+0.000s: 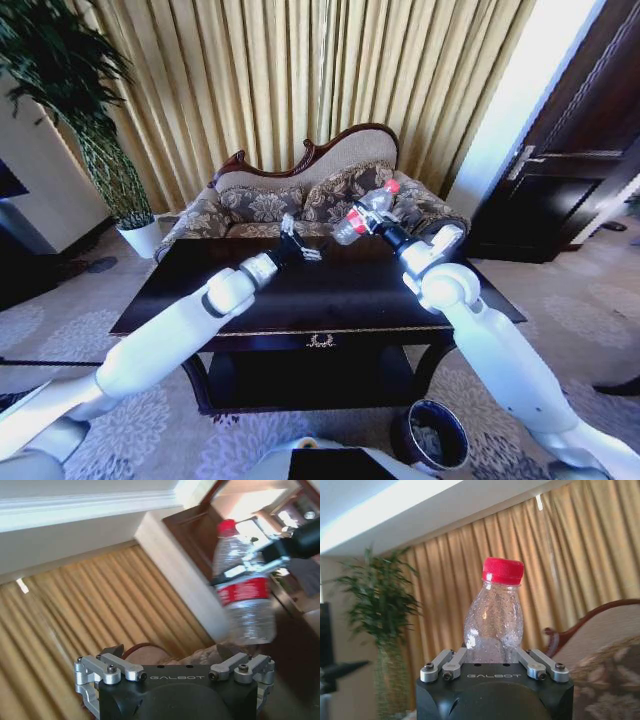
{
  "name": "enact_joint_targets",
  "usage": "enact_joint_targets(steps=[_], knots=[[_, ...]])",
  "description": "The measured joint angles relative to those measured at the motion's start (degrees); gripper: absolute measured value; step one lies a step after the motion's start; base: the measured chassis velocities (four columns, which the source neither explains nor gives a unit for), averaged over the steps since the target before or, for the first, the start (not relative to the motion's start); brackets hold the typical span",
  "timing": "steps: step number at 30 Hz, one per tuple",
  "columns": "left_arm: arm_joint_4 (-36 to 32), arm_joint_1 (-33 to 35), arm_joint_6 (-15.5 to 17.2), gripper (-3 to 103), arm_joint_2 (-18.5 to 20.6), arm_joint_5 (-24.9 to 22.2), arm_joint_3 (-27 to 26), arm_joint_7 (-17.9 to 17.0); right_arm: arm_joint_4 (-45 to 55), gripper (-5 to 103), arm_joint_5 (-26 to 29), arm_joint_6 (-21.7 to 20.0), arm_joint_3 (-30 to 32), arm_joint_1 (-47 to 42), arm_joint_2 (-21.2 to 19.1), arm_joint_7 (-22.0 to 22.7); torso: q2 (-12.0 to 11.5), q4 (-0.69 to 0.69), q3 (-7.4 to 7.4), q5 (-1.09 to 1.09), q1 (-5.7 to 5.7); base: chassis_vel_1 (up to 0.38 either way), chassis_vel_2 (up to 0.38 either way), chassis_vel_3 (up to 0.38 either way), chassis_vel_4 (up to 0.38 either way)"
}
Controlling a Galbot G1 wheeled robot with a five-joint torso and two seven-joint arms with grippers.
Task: Move to the front of the table and place the trash on the table into the trash bin.
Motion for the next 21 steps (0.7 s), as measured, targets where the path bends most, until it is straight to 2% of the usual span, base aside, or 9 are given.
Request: enact_joint_targets(steps=[2,4,6,9,10,13,15,19,21], knots=[[-0.33,0.60,0.47,100,0.34,-1.22,-1.33,-0.51,0.00,25,-0.98,0.05,0.33,-0.43,-0.24,0.71,0.00,0.00,0.00,0.00,0.01,0.000,0.000,0.000,0.000],[-1.33,3.43,2.55,100,1.46,-6.17,-7.09,-3.49,0.48,25,-4.52,0.09,1.42,-2.02,-1.10,2.94,0.00,0.00,0.00,0.00,0.00,0.000,0.000,0.000,0.000],[-1.54,4.23,3.12,100,1.74,-7.53,-8.61,-4.49,0.66,25,-5.34,0.07,1.72,-2.49,-1.31,3.50,0.00,0.00,0.00,0.00,0.00,0.000,0.000,0.000,0.000],[-2.43,10.34,5.29,100,3.31,-13.15,-18.02,-9.77,3.20,25,-8.61,-1.36,3.94,-5.83,-1.88,7.44,0.00,0.01,-0.01,-0.02,0.00,0.000,0.000,0.000,0.000],[-2.43,10.34,5.29,100,3.31,-13.15,-18.02,-9.77,3.20,25,-8.61,-1.36,3.94,-5.83,-1.88,7.44,0.00,0.01,-0.01,-0.02,0.00,0.000,0.000,0.000,0.000],[-3.40,18.02,5.76,100,4.99,-16.46,-27.98,-12.60,6.05,25,-12.66,-3.11,7.33,-11.18,-1.32,9.56,0.00,0.01,-0.01,-0.03,0.00,0.000,0.000,0.000,0.000],[-3.81,20.04,5.88,100,5.34,-17.28,-30.86,-12.70,6.75,25,-13.65,-3.40,8.40,-13.21,-1.02,9.76,0.01,0.00,-0.01,-0.02,0.00,0.000,0.000,0.000,0.000],[-5.67,33.43,6.00,100,6.61,-20.07,-44.88,-12.12,10.56,25,-15.01,-4.82,13.17,-21.11,0.26,10.95,0.01,0.00,-0.01,-0.01,0.00,0.000,0.000,0.000,0.000],[-5.98,36.66,5.84,100,6.55,-20.36,-47.86,-11.60,11.47,25,-15.25,-4.98,14.08,-22.33,0.44,11.03,0.01,0.02,-0.01,-0.02,0.00,0.000,0.000,0.000,0.000]])
